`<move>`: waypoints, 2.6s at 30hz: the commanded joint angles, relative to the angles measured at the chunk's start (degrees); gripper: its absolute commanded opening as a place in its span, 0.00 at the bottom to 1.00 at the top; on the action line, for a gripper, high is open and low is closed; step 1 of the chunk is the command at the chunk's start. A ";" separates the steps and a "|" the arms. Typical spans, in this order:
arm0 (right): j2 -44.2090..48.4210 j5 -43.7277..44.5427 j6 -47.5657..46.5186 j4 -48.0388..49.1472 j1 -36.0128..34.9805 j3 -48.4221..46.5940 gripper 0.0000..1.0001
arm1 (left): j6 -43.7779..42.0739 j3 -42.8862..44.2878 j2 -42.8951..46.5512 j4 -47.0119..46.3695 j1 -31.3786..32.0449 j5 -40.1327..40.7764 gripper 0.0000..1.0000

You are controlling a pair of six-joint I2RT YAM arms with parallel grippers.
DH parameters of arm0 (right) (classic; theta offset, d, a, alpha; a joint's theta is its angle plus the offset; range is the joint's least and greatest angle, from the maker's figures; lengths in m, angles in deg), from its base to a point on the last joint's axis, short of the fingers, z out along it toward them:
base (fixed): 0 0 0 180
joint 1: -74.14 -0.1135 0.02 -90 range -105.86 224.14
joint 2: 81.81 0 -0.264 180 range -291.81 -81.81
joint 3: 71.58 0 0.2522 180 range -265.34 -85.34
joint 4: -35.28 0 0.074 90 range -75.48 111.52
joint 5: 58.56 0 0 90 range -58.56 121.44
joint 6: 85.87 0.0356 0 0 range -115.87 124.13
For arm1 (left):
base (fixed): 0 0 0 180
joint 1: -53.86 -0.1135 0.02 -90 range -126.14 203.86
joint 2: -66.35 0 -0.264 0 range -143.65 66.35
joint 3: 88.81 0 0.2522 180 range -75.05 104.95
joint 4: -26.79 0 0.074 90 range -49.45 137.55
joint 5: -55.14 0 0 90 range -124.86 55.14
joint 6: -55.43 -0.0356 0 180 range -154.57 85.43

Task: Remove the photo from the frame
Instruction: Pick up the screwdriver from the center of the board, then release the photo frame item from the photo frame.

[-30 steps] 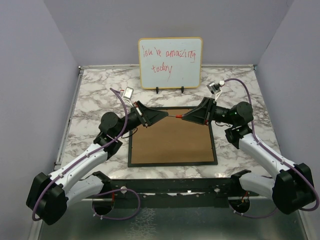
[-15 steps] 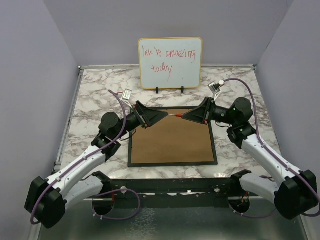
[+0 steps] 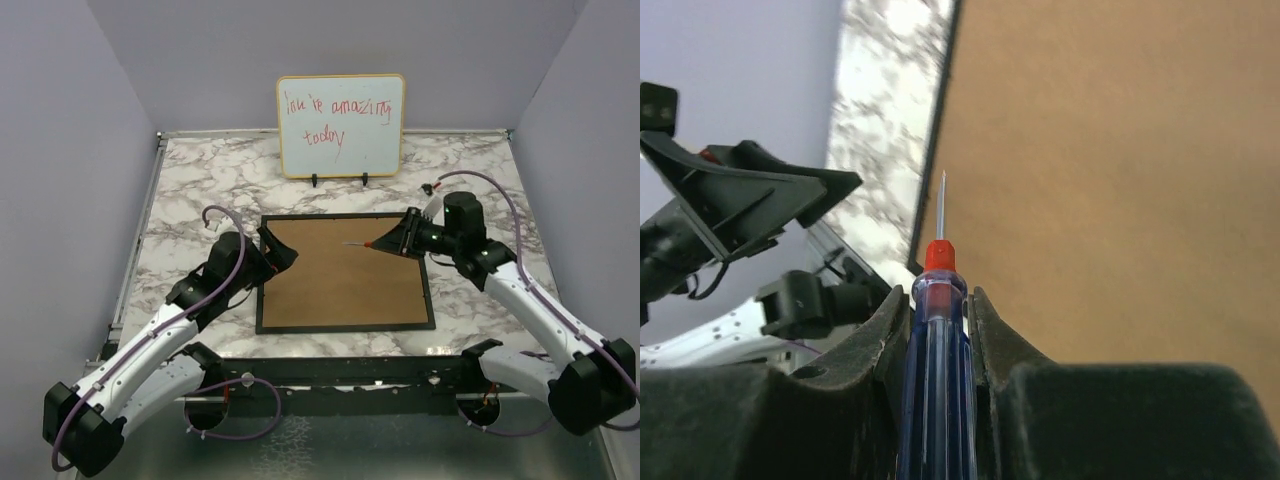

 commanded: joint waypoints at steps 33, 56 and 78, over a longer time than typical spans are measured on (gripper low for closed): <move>-17.90 15.77 2.91 -6.06 -15.75 -9.03 0.01 | 1.56 -16.99 -6.23 3.45 -0.02 0.33 0.67; -20.42 6.23 2.75 1.44 -17.42 -7.08 0.01 | 4.12 -13.87 -8.93 5.20 8.20 6.25 0.53; -28.73 -0.48 5.93 17.58 -19.62 -0.27 0.01 | 1.80 -19.24 -5.17 -1.02 8.24 -0.15 0.62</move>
